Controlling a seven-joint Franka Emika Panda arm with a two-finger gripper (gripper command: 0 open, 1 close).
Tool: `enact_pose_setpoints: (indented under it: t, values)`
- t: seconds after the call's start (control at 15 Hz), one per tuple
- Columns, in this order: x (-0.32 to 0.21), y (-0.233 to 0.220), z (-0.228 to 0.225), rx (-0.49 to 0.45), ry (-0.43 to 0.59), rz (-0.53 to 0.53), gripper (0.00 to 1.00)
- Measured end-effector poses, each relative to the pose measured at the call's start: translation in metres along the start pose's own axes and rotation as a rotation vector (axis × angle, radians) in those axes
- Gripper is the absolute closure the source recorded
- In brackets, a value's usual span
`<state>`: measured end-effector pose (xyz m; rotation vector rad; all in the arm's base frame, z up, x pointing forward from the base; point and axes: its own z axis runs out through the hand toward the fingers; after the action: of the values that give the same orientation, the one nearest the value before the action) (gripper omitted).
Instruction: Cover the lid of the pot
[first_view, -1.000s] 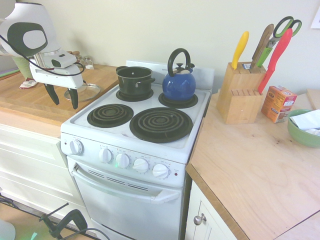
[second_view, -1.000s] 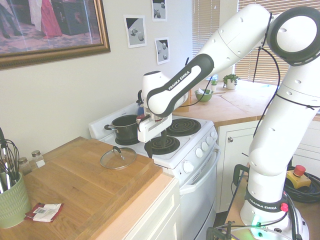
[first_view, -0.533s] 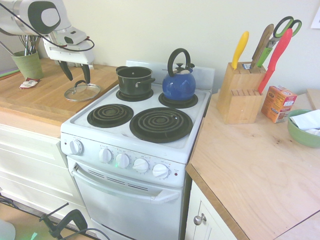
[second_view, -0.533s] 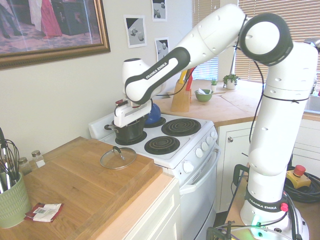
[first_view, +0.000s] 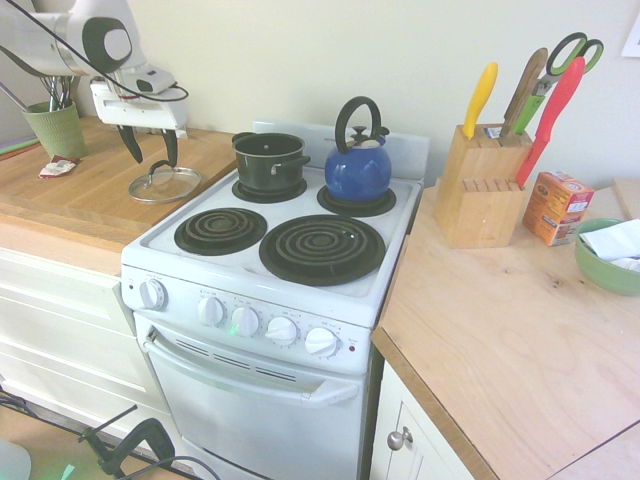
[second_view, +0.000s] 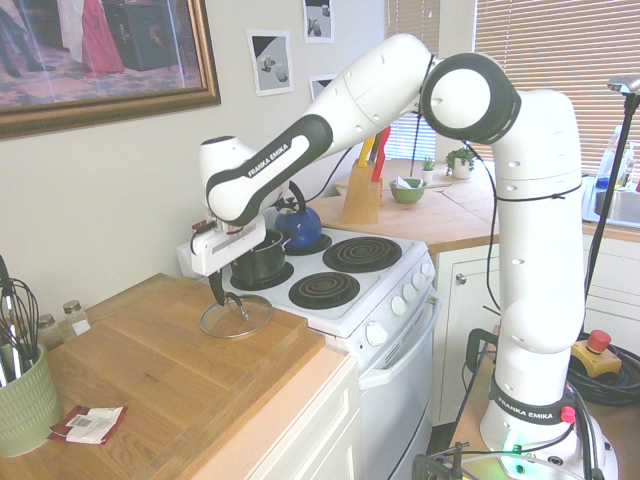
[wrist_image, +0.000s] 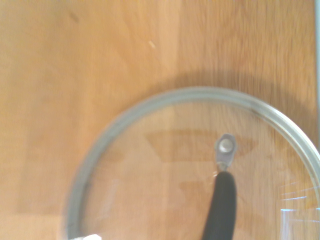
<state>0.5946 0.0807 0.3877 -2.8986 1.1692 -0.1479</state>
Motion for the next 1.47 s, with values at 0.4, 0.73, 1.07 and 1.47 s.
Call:
enact_pose_setpoints:
  t: [0.4,0.73,1.07,1.47]
  values:
    - [0.018,-0.007,0.018,0.000,0.022,0.031,1.00]
    - [0.014,-0.011,0.017,-0.009,0.027,0.092,1.00]
    - [0.011,-0.012,0.016,-0.024,0.016,0.169,1.00]
    - [0.013,-0.009,0.017,-0.024,0.003,0.203,1.00]
